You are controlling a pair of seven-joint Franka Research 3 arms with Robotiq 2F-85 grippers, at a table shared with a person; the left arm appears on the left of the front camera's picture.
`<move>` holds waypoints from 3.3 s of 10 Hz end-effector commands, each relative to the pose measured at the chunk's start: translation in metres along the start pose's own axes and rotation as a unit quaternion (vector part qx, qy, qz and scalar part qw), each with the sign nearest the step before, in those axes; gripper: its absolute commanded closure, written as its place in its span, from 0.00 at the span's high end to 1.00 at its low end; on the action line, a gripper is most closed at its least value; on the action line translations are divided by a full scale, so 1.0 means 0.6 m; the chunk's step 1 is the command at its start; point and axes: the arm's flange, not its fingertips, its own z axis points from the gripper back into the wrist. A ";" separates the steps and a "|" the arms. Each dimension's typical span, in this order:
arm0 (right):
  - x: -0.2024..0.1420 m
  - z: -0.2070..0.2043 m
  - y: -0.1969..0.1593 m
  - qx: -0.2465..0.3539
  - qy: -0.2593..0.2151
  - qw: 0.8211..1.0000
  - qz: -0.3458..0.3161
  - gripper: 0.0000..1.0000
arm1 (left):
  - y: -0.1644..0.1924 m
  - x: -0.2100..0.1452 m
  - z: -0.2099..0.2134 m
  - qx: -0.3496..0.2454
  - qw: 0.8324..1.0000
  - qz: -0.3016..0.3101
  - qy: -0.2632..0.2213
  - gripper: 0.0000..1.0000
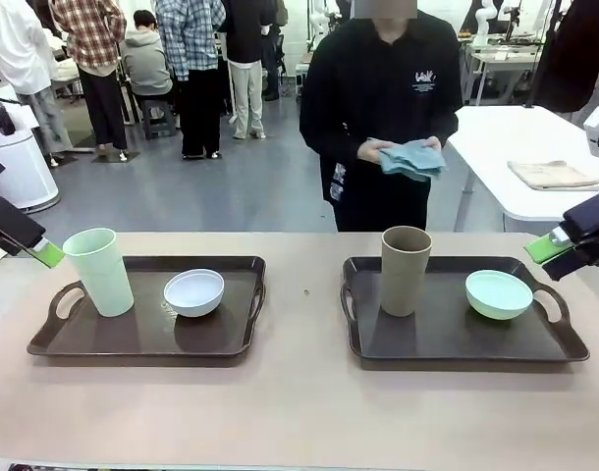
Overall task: Set up a tray with a mat and arrange the tableware.
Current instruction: Pick up the Picnic Bowl and Reusable plastic cup from the Handle tray in front of the human's position and hold them in the air.
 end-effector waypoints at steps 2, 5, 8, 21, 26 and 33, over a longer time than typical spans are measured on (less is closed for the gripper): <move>0.060 -0.010 -0.073 0.401 -0.018 0.915 -0.040 1.00 | 0.072 0.070 -0.021 -0.309 0.937 0.125 -0.104 1.00; 0.063 -0.006 -0.201 0.579 -0.076 0.803 -0.115 1.00 | 0.176 0.081 -0.100 -0.472 0.832 0.271 -0.110 1.00; 0.032 -0.009 -0.190 0.456 -0.081 0.885 -0.041 1.00 | 0.155 0.039 -0.071 -0.335 0.920 0.177 -0.102 1.00; 0.032 -0.034 -0.232 0.502 -0.099 0.855 -0.087 1.00 | 0.200 -0.001 -0.127 -0.475 0.808 0.313 -0.155 1.00; 0.032 -0.034 -0.232 0.502 -0.099 0.855 -0.087 1.00 | 0.200 -0.001 -0.127 -0.475 0.808 0.313 -0.155 1.00; 0.032 -0.034 -0.232 0.502 -0.099 0.855 -0.087 1.00 | 0.200 -0.001 -0.127 -0.475 0.808 0.313 -0.155 1.00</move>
